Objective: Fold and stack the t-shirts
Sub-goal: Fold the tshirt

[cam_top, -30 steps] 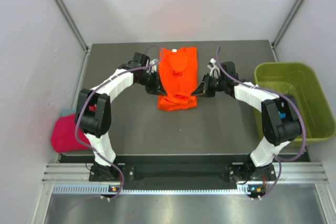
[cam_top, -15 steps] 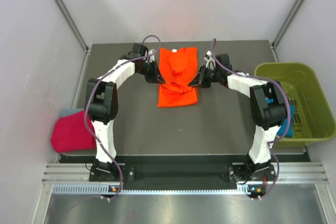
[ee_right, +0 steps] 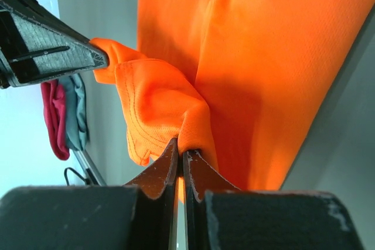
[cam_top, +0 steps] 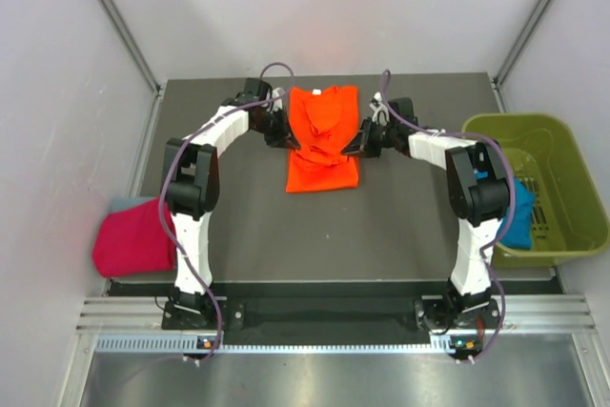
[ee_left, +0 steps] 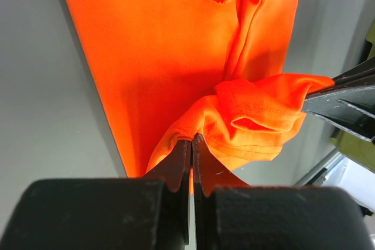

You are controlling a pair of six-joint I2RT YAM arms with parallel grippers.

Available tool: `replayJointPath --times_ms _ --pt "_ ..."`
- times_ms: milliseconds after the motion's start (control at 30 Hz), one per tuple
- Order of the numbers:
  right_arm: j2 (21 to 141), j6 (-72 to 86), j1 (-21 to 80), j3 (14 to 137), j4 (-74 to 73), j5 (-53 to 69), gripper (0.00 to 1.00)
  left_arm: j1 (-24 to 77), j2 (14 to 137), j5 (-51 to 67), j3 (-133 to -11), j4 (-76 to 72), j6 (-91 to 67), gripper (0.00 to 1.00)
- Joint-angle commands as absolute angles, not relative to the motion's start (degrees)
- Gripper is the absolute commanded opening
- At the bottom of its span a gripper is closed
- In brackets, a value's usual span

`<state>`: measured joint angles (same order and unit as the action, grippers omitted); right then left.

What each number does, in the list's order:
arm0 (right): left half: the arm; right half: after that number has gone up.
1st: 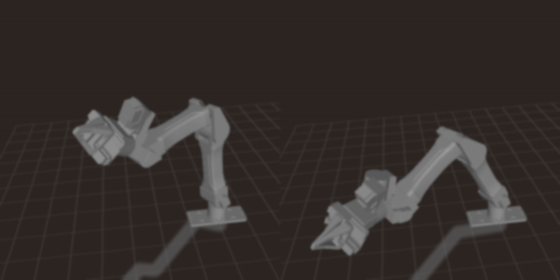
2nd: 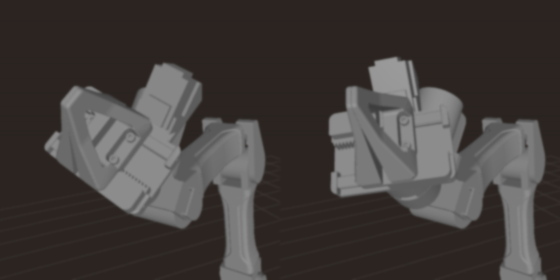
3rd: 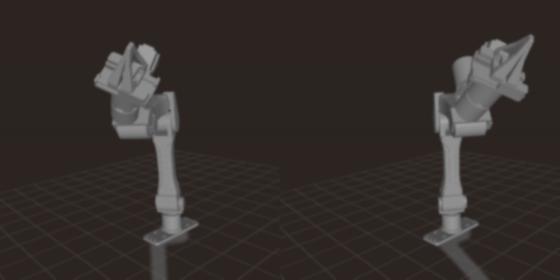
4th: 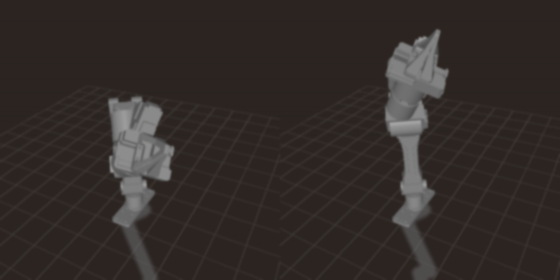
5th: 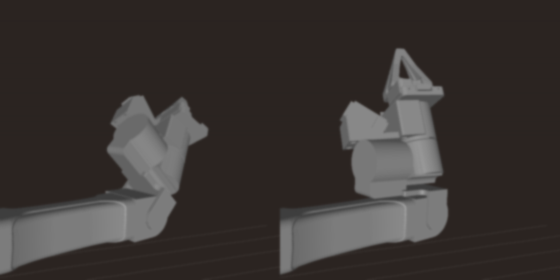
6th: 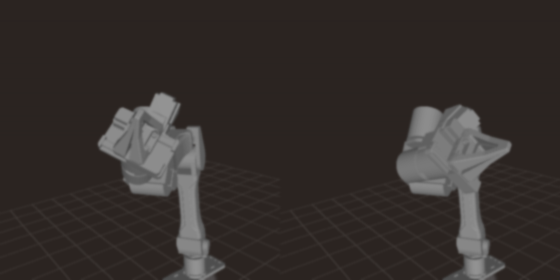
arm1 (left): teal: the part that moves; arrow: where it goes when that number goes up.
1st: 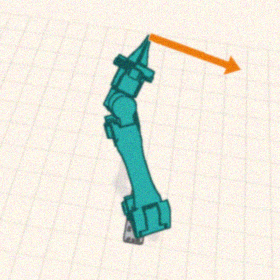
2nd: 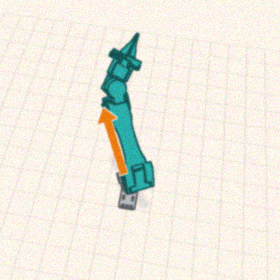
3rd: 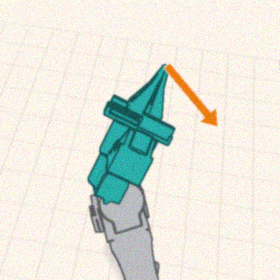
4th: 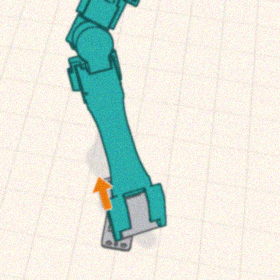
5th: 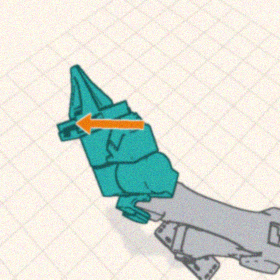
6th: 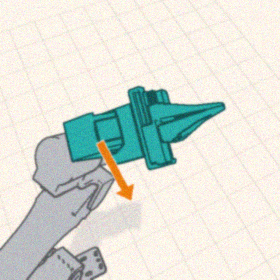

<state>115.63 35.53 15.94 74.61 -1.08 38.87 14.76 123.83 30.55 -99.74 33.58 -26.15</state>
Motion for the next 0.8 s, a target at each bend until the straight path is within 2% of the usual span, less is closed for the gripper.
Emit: replayJointPath --times_ms 0,200,233,267,333,367,400,433,533,767 --pt "116.54 34.37 15.21 77.61 2.11 38.58 0.00 14.59 123.75 29.36 -102.30 31.64 -24.79 0.00" --pt "118.30 33.66 15.29 78.75 3.34 38.06 0.00 14.59 124.54 28.04 -103.27 31.03 -24.70 0.00" --pt "118.30 33.49 15.38 78.92 3.17 37.62 0.02 14.68 124.54 27.86 -103.62 30.85 -24.61 0.02" --pt "118.30 32.53 15.55 79.62 1.60 36.92 0.22 14.68 124.02 26.90 -103.88 31.02 -24.35 0.19" --pt "116.90 31.47 15.56 80.42 0.44 35.95 0.38 14.68 122.88 25.84 -104.85 31.99 -23.21 0.36" --pt "116.11 29.99 15.47 80.51 -1.30 35.60 0.41 14.68 120.87 25.32 -104.94 32.78 -22.77 0.40" --pt "114.28 29.27 15.29 80.59 -2.19 35.07 0.44 14.59 119.72 24.27 -104.94 33.13 -22.50 0.54" --pt "113.13 28.48 15.12 80.60 -2.98 33.94 0.49 14.59 117.01 24.00 -104.77 33.40 -22.67 0.58" --pt "108.38 27.25 13.72 79.20 -4.66 33.40 0.53 14.50 111.56 25.39 -102.05 33.14 -24.17 0.62" --pt "103.54 31.81 16.51 74.62 -0.98 38.49 0.52 15.90 106.52 34.89 -87.48 29.18 -31.02 0.63"
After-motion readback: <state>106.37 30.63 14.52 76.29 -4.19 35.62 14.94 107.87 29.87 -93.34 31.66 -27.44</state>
